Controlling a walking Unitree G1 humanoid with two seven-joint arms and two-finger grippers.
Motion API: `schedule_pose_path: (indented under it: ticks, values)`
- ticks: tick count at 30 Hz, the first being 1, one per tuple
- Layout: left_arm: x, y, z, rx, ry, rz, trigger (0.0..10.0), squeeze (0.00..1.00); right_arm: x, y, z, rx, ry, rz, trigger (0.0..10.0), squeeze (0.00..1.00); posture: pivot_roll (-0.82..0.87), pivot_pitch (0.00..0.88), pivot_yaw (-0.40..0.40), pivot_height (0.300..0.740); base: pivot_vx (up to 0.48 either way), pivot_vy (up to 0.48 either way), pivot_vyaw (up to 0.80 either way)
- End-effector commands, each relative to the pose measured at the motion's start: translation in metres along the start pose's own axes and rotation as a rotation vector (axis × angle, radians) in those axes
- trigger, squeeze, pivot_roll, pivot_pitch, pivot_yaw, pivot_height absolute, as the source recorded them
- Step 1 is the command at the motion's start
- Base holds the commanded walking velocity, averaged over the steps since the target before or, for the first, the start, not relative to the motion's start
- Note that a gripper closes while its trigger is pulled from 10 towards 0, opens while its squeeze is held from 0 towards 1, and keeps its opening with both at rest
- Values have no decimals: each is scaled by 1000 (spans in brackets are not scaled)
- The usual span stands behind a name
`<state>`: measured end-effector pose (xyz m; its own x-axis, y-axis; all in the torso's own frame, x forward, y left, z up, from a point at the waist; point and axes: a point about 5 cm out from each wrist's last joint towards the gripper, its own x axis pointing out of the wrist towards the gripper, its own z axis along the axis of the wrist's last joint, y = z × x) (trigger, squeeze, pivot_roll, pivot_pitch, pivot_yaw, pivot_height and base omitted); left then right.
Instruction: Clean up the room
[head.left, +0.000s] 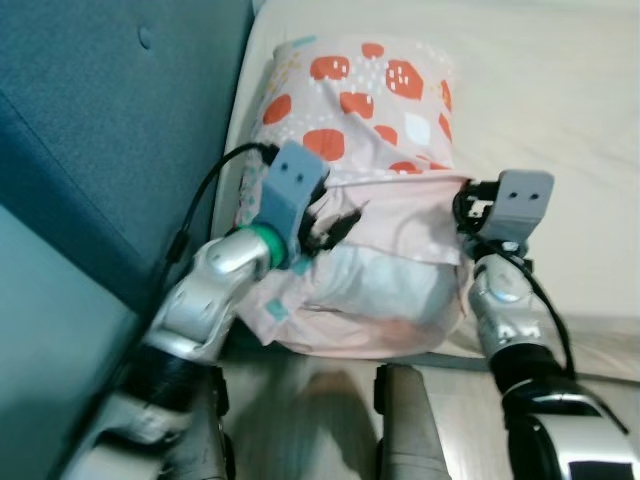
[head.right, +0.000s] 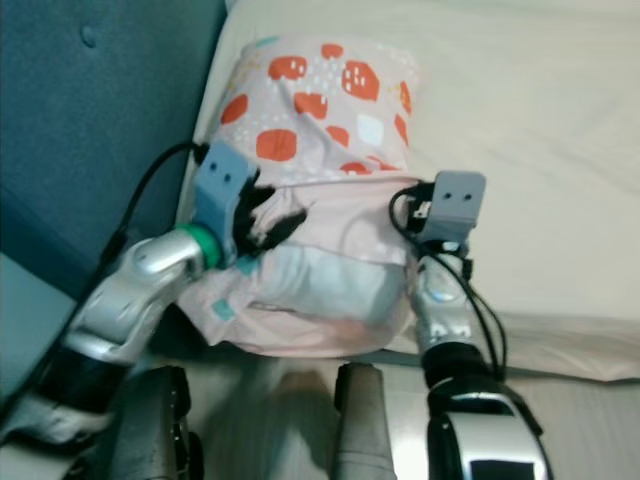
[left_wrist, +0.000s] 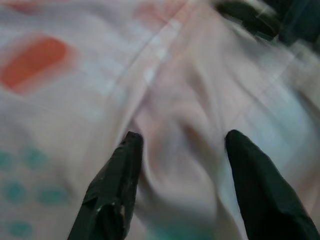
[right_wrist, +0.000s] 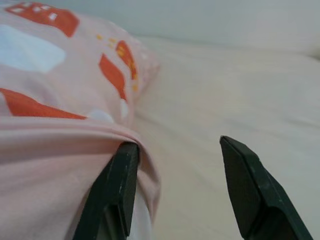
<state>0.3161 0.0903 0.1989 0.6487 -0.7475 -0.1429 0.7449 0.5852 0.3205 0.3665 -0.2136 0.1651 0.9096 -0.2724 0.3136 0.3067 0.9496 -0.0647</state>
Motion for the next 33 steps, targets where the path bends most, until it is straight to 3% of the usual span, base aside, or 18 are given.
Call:
schedule_pose_path:
  ticks: [1,3,4,6,7,8,9,13,15,16,20,23,27,28,30,31,32,33]
  values:
    - [-23,-5,-14,63,72,-109,10000,0,-14,-7,-17,-12,47,-54,10000,0,-21,178,91,566,0,0,0]
    - [-56,1,-28,63,175,-160,10000,0,-26,-8,-31,-19,88,-53,10000,0,-22,173,97,566,0,0,0]
    - [-56,1,-28,63,175,-160,10000,0,-26,-8,-31,-19,88,-53,10000,0,-22,173,97,566,0,0,0]
    - [-59,18,-24,-60,159,-58,10000,0,-31,1,-36,-7,111,2,10000,0,-28,167,95,566,0,0,0]
    - [-58,26,-16,-137,115,-14,10000,0,-33,6,-37,8,119,26,10000,0,-29,166,94,566,0,0,0]
    - [-58,26,-16,-137,115,-14,10000,0,-33,6,-37,8,119,26,10000,0,-29,166,94,566,0,0,0]
    - [-58,38,8,-318,-30,26,10000,0,-43,19,-44,29,164,99,10000,0,-31,165,86,566,0,0,0]
    - [-58,45,27,-427,-160,35,10000,0,-60,34,-54,75,217,184,10000,0,-29,165,77,566,0,0,0]
    - [-58,48,39,-489,-239,42,10000,0,-82,51,-62,120,256,303,10000,0,-33,165,75,566,0,0,0]
    - [-53,48,42,-498,-252,71,10000,0,-99,62,-66,140,277,402,10000,0,-34,165,70,566,0,0,0]
    - [-45,47,41,-500,-241,110,10000,0,-123,74,-70,179,311,527,10000,0,-37,167,68,566,0,0,0]
    - [-14,40,15,-576,-71,293,10000,0,-154,72,-76,266,392,642,10000,0,-61,154,58,566,0,0,0]
    - [5,34,2,-652,-11,390,10000,0,-160,59,-80,286,425,615,10000,0,-66,150,54,566,0,0,0]
    - [12,34,-6,-692,14,460,10000,71,-153,43,-86,244,432,500,10000,0,-82,153,53,566,0,0,0]
    - [16,35,-11,-722,32,506,10000,71,-149,32,-90,217,435,420,10000,0,-84,153,54,566,0,0,0]
    - [17,37,-18,-747,55,557,10000,1000,-143,19,-92,187,429,293,10000,0,-91,152,55,566,0,0,0]
    - [16,40,-23,-762,70,599,10000,1000,-135,1,-91,158,402,134,10000,0,-97,154,58,566,0,0,0]
    - [16,40,-23,-762,70,599,10000,1000,-135,1,-91,158,402,134,10000,0,-97,154,58,566,0,0,0]
